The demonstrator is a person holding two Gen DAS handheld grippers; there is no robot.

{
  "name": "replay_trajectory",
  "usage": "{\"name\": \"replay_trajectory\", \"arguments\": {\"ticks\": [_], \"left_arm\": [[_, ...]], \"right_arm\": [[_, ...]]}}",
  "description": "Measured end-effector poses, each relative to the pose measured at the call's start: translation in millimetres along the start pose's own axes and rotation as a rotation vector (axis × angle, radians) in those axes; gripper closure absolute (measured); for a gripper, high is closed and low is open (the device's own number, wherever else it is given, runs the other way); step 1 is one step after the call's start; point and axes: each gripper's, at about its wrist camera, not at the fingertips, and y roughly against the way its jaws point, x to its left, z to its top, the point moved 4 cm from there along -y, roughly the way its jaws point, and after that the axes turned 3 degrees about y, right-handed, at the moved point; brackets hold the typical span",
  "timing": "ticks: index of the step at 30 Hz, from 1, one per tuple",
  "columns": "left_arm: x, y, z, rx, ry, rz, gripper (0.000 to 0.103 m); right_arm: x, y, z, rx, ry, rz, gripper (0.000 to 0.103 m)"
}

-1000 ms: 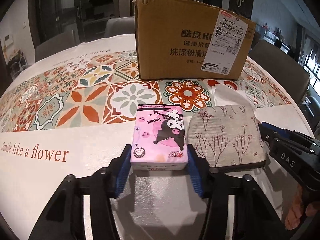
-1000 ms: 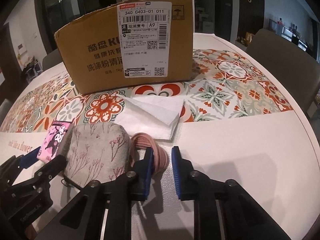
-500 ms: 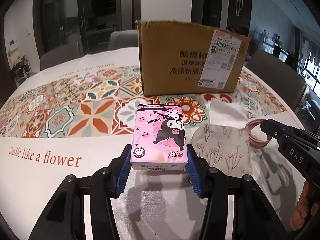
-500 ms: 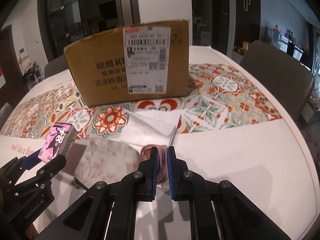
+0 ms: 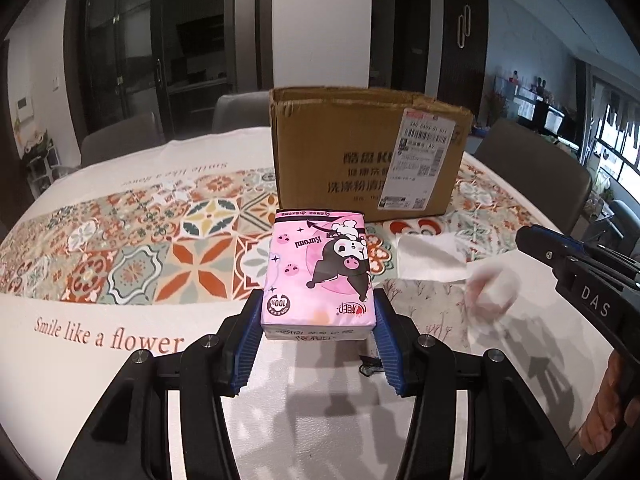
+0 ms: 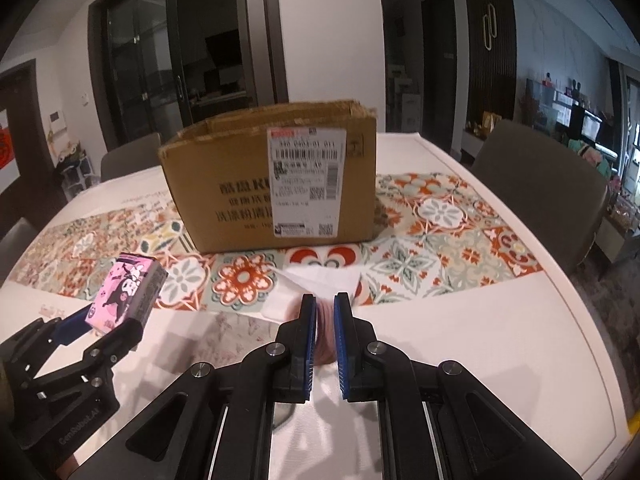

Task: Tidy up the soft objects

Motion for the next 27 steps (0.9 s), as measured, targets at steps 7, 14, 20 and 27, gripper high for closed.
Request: {"name": "replay_trajectory", "arguments": {"ticks": [7,14,20,27], "left_arm": [[-3,20,13,-0.061,-0.028,0.011,0.052],[-11,28,15,-0.084,-0.031,-0.002,0.052],[-19,24,6,-0.072,-0.037,-0.016,0.052],[-22,12,-3,-0.036,-0.047,-0.014,0.052]], "right_arm": [[4,20,12,-0.06,0.007,0.014,0.092],[-2,28,12,-0.064,-0.002,0.021,0.092],[-9,18,1,0.002,-0.018,0.051,0.056],[-13,2,-17,0.084,-0.008,0.039,0.048]]}}
